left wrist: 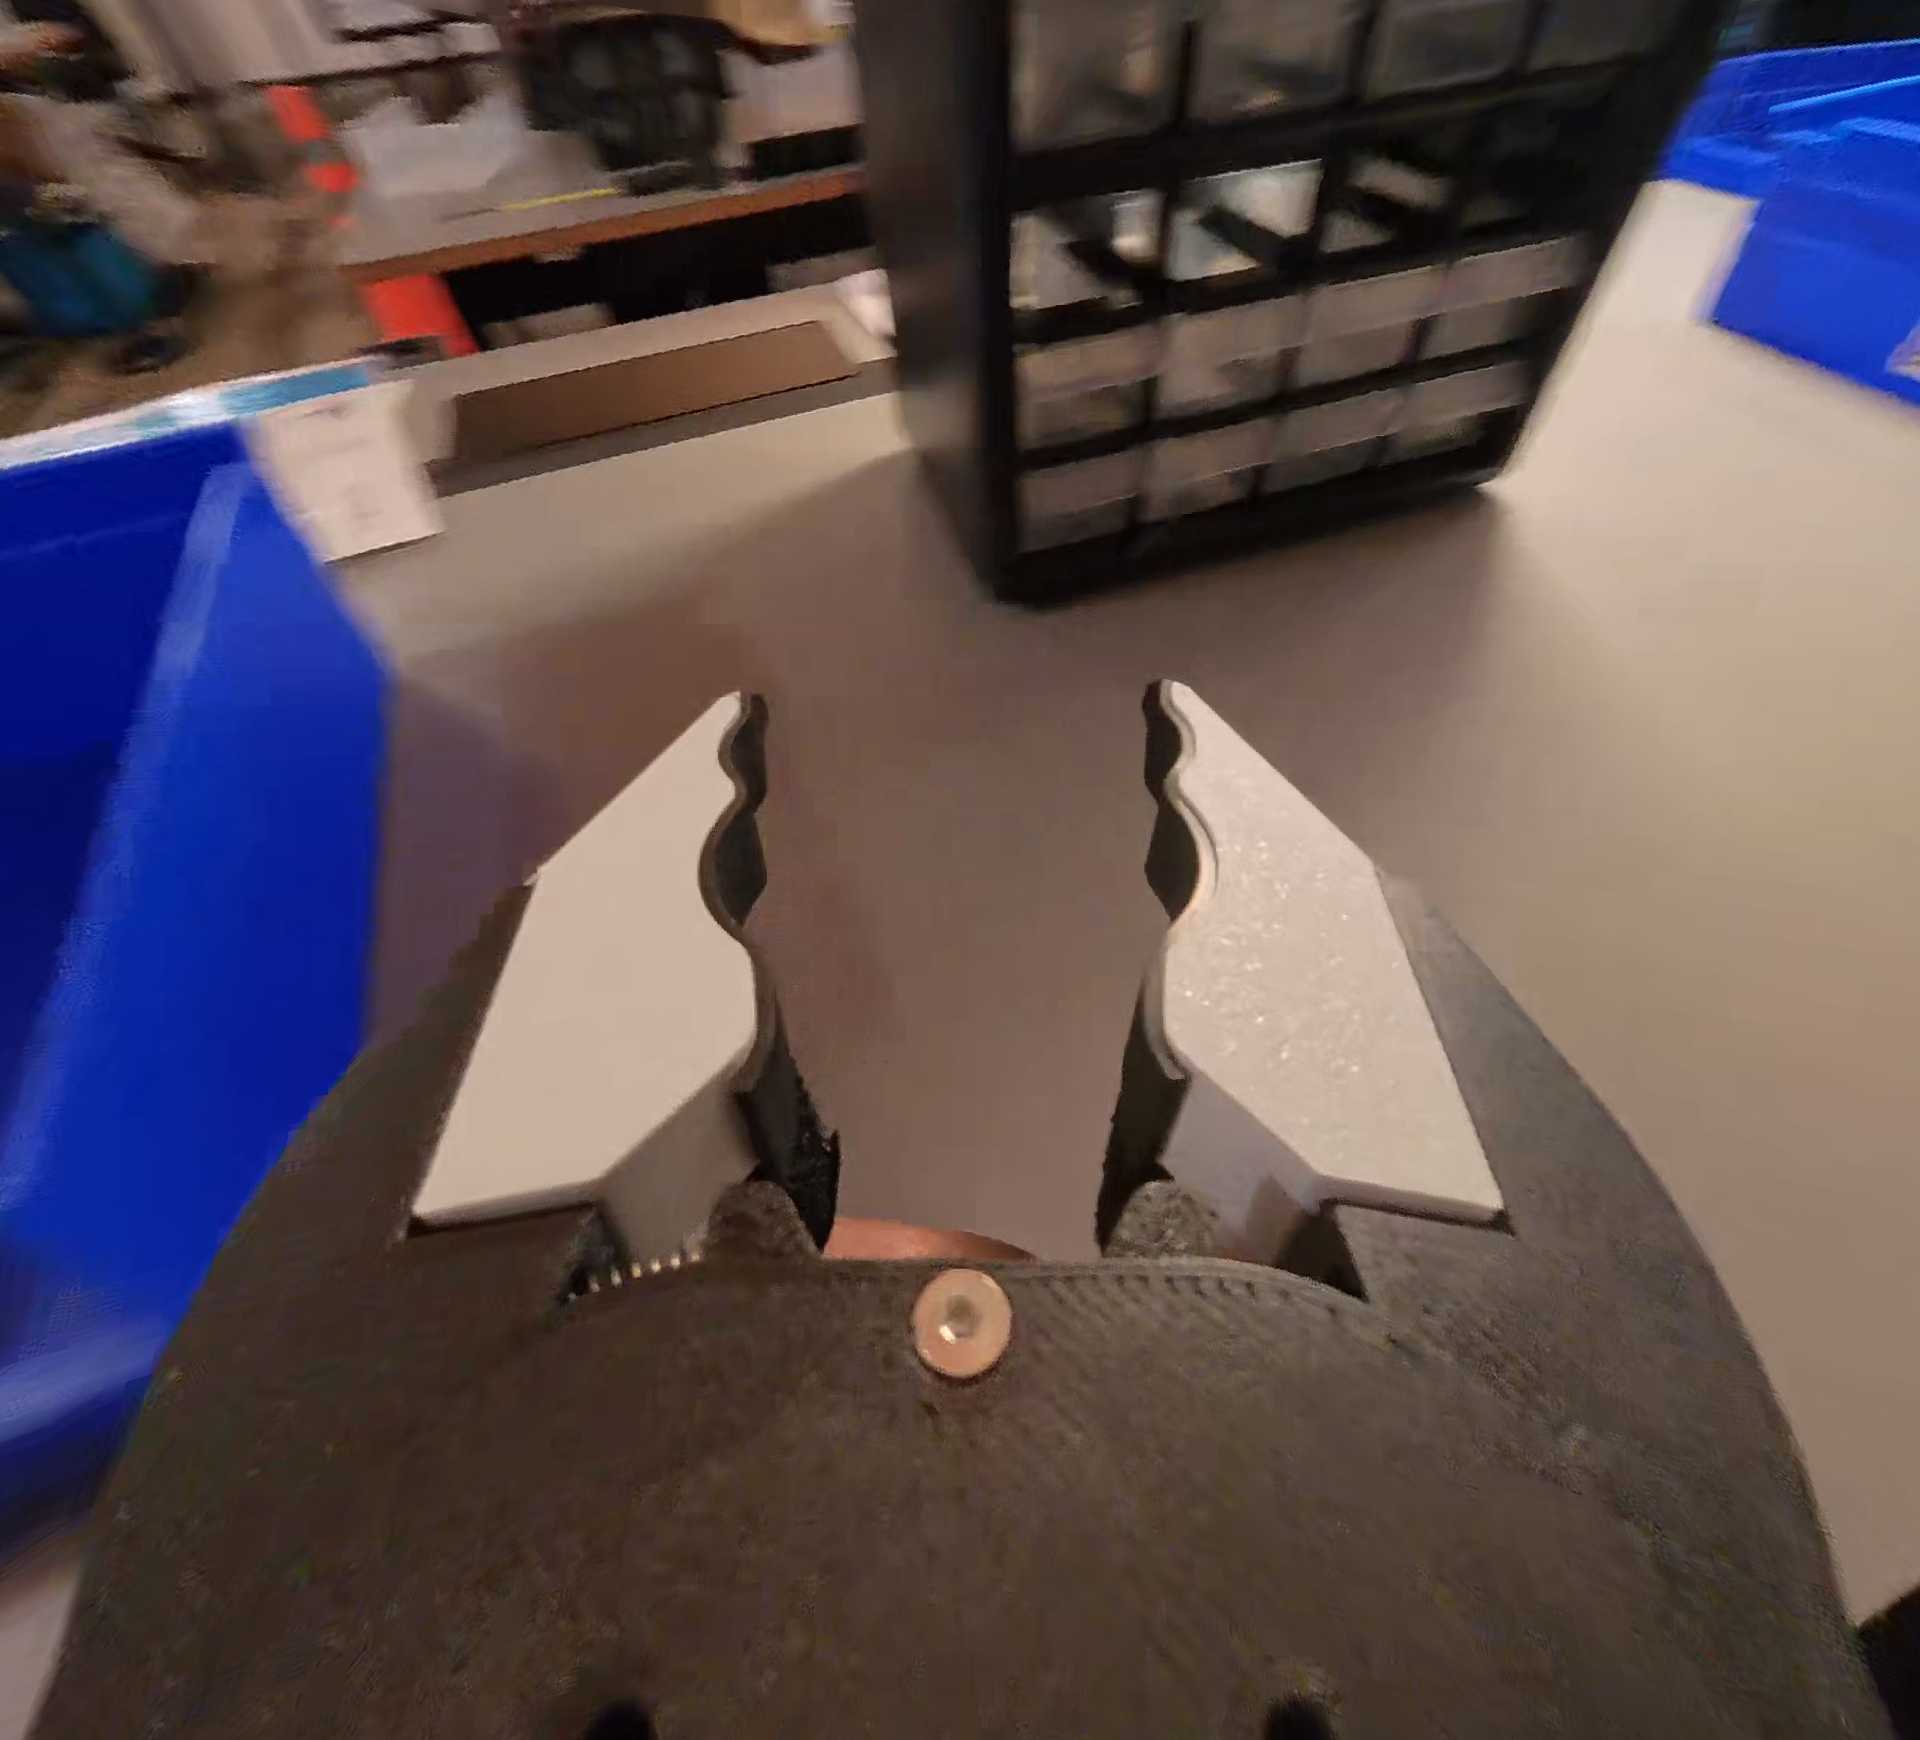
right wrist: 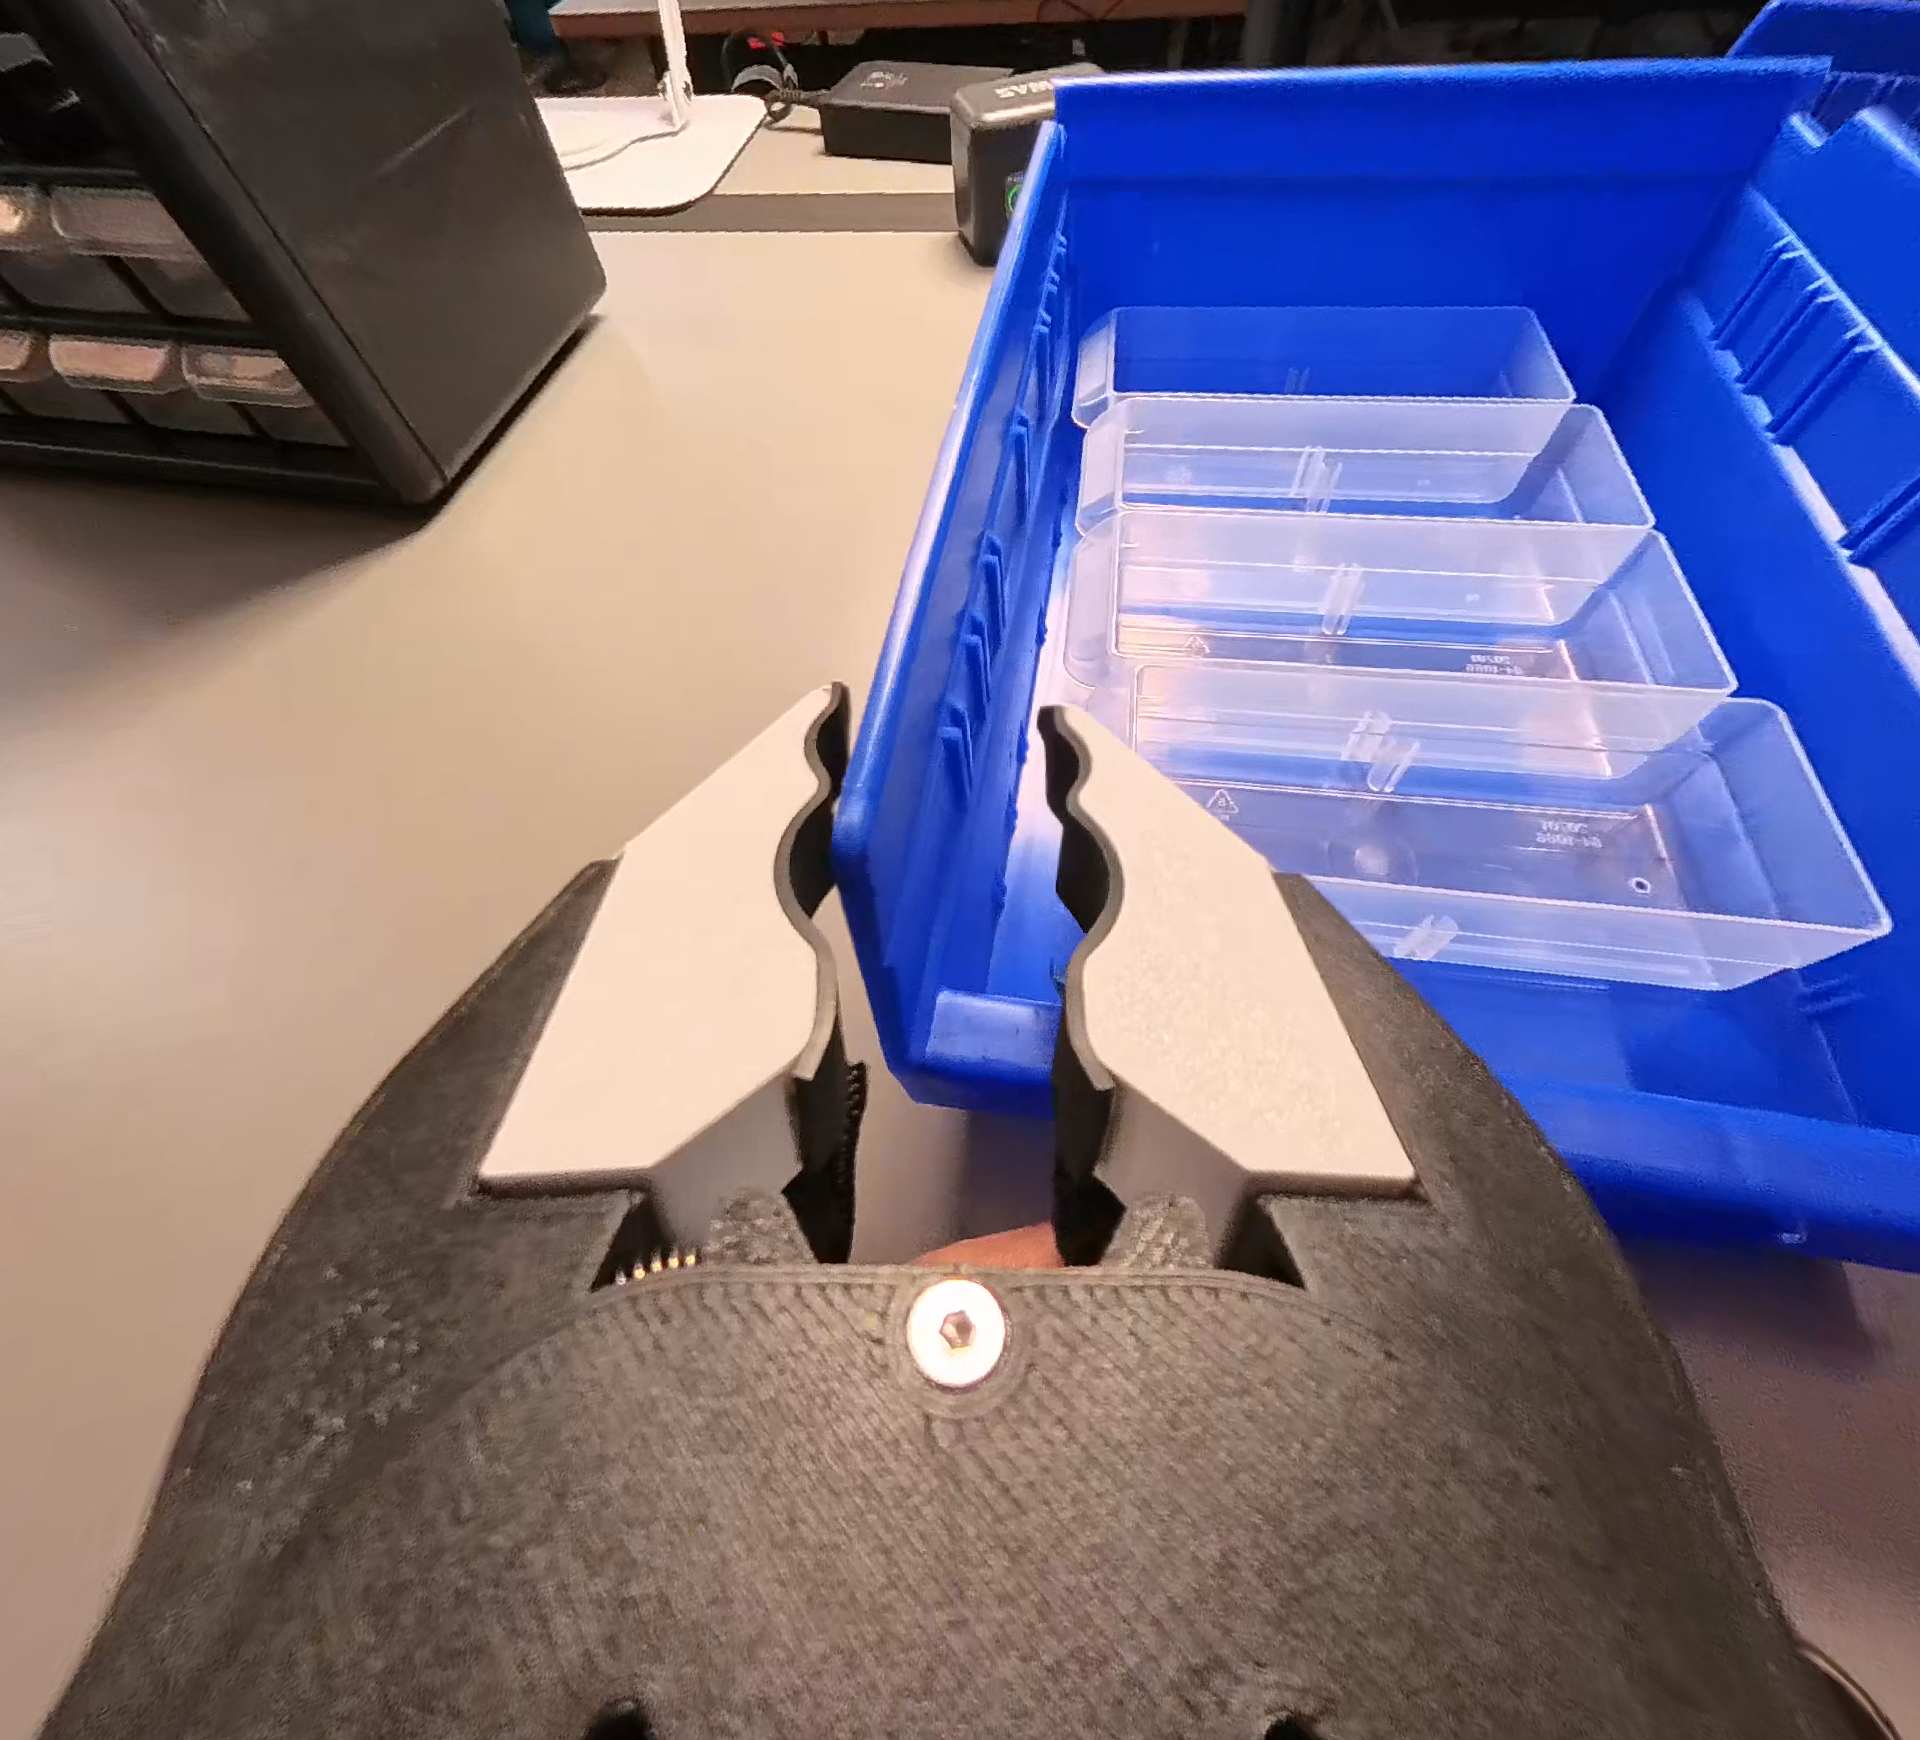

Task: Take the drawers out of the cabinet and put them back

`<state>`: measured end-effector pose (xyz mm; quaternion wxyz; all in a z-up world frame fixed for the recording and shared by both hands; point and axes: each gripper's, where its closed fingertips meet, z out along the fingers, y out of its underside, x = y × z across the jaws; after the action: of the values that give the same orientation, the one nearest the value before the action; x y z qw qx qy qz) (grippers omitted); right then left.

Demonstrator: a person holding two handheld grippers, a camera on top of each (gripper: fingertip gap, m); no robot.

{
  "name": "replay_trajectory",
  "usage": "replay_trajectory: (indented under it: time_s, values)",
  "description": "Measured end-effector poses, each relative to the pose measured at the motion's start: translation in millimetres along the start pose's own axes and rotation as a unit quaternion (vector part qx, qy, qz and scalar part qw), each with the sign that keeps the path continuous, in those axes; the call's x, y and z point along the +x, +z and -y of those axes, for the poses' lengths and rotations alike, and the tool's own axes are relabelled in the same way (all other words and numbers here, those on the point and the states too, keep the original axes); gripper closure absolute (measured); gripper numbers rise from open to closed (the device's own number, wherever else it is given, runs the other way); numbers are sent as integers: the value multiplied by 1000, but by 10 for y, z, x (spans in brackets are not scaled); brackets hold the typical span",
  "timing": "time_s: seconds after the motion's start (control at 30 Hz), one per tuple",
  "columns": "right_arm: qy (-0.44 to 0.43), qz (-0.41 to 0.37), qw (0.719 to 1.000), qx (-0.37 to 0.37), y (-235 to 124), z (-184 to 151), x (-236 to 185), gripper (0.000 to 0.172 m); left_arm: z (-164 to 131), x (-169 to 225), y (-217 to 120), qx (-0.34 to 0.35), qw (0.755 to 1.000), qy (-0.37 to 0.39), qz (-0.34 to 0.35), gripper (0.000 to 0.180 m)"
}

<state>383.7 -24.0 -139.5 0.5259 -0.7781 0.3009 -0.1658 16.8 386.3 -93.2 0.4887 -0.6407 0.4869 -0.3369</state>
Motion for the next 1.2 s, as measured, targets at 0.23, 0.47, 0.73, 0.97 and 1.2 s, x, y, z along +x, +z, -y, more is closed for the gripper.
replay_trajectory:
  time_s: [0.23, 0.47, 0.73, 0.97, 1.2]
  values:
    - [-19, 6, 1000, 15, 3, 22, -32, 147, -120, -1065, -650, -28, 965, 17, 259, 94]
    - [-22, -4, 1000, 22, -142, -40, 6, 160, -826, -1637, -465, -149, 947, -36, 283, 110]
    - [-21, 54, 998, 27, -608, -245, -118, 164, -888, -1778, -303, -135, 951, -14, 277, 168]
    - [-77, 132, 988, 21, -1034, -439, -385, 165, -854, -1485, -321, -122, 964, 37, 233, 177]
    - [-132, 235, 963, 17, -1401, -609, -686, 164, -833, -843, -675, -91, 981, 86, 148, 177]
